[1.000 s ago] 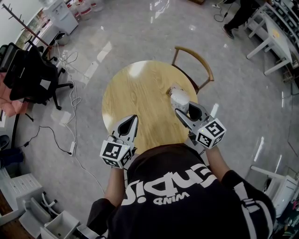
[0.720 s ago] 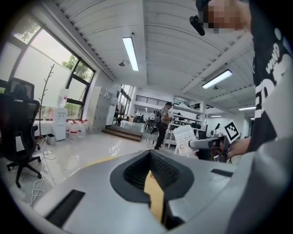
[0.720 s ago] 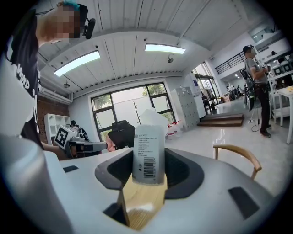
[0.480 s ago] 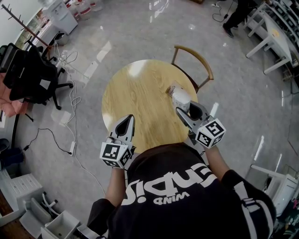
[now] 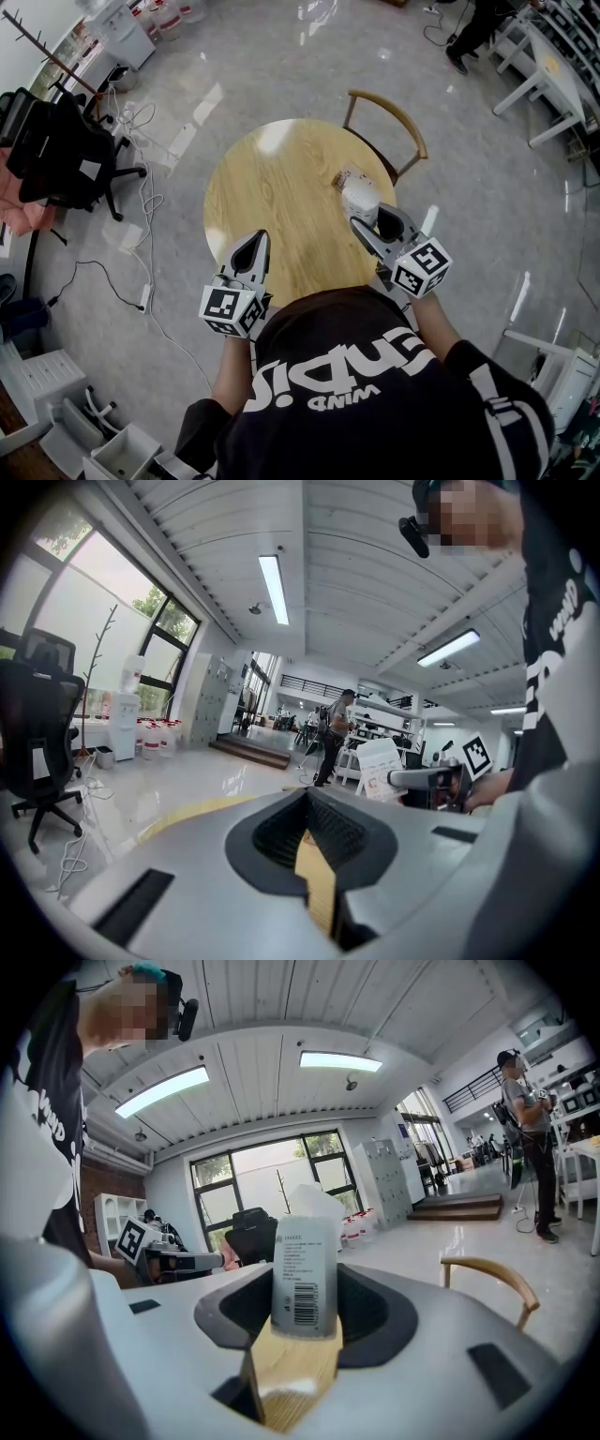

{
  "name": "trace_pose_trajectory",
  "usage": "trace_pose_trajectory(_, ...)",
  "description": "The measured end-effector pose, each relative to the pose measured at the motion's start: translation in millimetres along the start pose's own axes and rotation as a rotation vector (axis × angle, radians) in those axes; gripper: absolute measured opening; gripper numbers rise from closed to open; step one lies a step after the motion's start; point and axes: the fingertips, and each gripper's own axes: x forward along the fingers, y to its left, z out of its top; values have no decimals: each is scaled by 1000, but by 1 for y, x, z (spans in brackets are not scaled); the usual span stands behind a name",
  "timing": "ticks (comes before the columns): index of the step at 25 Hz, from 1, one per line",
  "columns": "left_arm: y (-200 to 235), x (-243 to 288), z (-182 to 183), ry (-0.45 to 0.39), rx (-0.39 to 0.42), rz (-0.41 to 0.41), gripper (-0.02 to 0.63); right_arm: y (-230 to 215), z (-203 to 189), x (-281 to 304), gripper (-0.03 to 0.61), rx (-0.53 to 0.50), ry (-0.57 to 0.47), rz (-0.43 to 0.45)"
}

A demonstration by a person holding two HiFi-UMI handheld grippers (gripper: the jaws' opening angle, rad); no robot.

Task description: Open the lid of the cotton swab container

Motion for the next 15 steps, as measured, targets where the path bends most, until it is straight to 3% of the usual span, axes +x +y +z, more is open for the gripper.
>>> trace_pose_trajectory(15, -1, -3, -1, 2, -9, 5, 9, 8, -2, 0, 186, -7, 3, 35)
